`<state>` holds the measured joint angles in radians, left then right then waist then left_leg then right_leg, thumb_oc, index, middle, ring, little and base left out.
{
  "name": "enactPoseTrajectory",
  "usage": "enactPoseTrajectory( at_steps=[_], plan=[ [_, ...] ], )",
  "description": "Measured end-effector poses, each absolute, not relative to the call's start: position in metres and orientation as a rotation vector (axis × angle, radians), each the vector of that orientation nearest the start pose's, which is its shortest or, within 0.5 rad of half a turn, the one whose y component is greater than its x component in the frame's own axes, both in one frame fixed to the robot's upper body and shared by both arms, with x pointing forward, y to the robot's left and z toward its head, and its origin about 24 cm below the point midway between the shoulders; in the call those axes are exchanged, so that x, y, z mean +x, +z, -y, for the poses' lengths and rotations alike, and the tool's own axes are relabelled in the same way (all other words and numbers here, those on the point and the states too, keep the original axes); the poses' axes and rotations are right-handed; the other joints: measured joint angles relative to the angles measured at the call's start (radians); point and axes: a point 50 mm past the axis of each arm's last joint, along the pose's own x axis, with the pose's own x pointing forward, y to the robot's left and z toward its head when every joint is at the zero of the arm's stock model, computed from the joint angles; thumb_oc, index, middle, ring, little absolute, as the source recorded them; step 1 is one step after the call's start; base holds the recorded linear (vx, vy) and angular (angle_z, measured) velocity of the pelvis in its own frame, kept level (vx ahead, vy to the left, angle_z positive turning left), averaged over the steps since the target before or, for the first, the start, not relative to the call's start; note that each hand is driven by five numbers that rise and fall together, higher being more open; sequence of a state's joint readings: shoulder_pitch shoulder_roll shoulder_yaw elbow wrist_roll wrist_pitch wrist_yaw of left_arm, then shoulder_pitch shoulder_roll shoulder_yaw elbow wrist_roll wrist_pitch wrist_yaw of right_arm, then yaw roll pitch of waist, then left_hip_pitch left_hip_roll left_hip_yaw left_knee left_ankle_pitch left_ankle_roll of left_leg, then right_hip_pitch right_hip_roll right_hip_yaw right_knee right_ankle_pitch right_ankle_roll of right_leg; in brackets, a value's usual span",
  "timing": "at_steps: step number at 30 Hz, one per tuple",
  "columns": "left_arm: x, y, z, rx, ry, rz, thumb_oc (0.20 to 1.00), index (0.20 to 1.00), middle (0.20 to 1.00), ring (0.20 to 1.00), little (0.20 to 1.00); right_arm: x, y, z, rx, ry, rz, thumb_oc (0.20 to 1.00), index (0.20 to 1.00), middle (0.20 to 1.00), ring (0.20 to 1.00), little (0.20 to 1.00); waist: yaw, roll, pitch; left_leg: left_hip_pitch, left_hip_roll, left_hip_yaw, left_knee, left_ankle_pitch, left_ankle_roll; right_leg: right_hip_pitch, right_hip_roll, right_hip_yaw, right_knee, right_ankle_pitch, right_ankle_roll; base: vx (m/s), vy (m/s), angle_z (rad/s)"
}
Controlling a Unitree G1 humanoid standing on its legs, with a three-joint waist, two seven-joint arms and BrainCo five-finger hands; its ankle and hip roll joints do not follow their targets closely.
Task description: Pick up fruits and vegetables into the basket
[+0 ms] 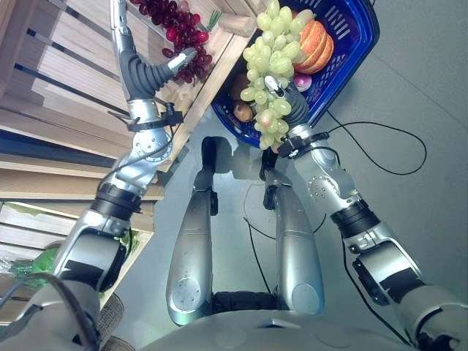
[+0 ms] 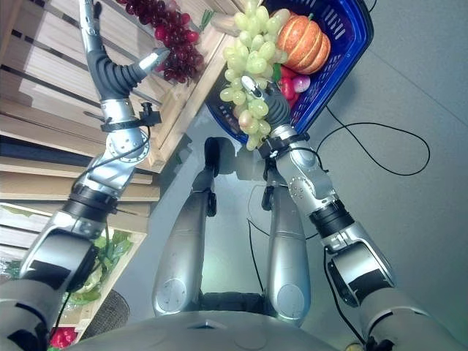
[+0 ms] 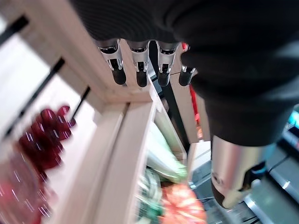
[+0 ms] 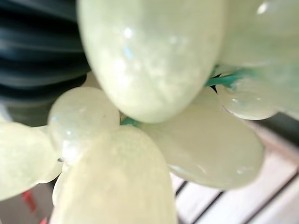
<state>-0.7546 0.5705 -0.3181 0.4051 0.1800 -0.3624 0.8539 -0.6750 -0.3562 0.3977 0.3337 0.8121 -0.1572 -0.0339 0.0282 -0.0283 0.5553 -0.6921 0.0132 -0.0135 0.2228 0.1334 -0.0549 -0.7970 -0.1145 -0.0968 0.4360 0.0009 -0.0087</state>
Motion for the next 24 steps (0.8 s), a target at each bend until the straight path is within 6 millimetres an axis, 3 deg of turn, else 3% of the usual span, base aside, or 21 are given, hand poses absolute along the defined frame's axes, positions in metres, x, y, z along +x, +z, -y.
enactPoseTrajectory(
  at_steps=[8,18,20,21,22,24],
  plan=[
    [0.358,0.223,-0.207,0.649,0.612,0.868,1.0,1.0,1.0,1.0,1.0,0.385,0.164,0.138,0.192,0.135,0.2,0.2,0.2,0.2,0.2,0.2,0.008,0.005,0.002,-0.002,0.001,0.004,-0.002,0.007,0.004,-0.005,0.0,0.0,0.0,0.001,-0.001,0.0,0.012,-0.01],
    [0.371,0.22,-0.204,0.83,0.599,0.836,1.0,1.0,1.0,1.0,1.0,0.415,0.186,0.156,0.049,-0.059,0.121,0.219,0.219,0.219,0.219,0.219,0.04,0.015,0.007,-0.015,-0.002,-0.002,-0.002,0.011,0.003,-0.016,-0.005,-0.008,0.003,0.003,-0.005,0.0,0.003,0.01],
    [0.374,0.219,-0.206,0.851,0.598,0.824,1.0,1.0,1.0,1.0,1.0,0.419,0.185,0.162,0.027,-0.095,0.079,0.485,0.485,0.485,0.485,0.485,0.048,0.017,0.007,-0.016,-0.003,-0.003,-0.002,0.011,0.003,-0.016,-0.005,-0.009,0.003,0.003,-0.005,0.0,0.0,0.0],
    [0.375,0.219,-0.207,0.857,0.603,0.817,1.0,1.0,1.0,1.0,1.0,0.42,0.185,0.164,0.019,-0.11,0.063,0.526,0.526,0.526,0.526,0.526,0.05,0.017,0.007,-0.016,-0.003,-0.004,-0.002,0.011,0.003,-0.016,-0.005,-0.01,0.003,0.003,-0.005,0.0,0.0,0.0],
    [0.375,0.219,-0.208,0.861,0.606,0.811,1.0,1.0,1.0,1.0,1.0,0.42,0.184,0.166,0.016,-0.116,0.053,0.956,0.956,0.956,0.956,0.956,0.051,0.017,0.007,-0.017,-0.003,-0.005,-0.002,0.011,0.003,-0.016,-0.006,-0.011,0.004,0.002,-0.006,0.0,0.013,0.03],
    [0.376,0.217,-0.209,0.874,0.597,0.801,1.0,1.0,1.0,1.0,1.0,0.422,0.182,0.169,0.008,-0.132,0.024,1.0,1.0,1.0,1.0,1.0,0.051,0.018,0.007,-0.018,-0.005,-0.009,-0.002,0.011,0.003,-0.018,-0.009,-0.015,0.009,-0.001,-0.008,0.0,0.019,0.05]
  ],
)
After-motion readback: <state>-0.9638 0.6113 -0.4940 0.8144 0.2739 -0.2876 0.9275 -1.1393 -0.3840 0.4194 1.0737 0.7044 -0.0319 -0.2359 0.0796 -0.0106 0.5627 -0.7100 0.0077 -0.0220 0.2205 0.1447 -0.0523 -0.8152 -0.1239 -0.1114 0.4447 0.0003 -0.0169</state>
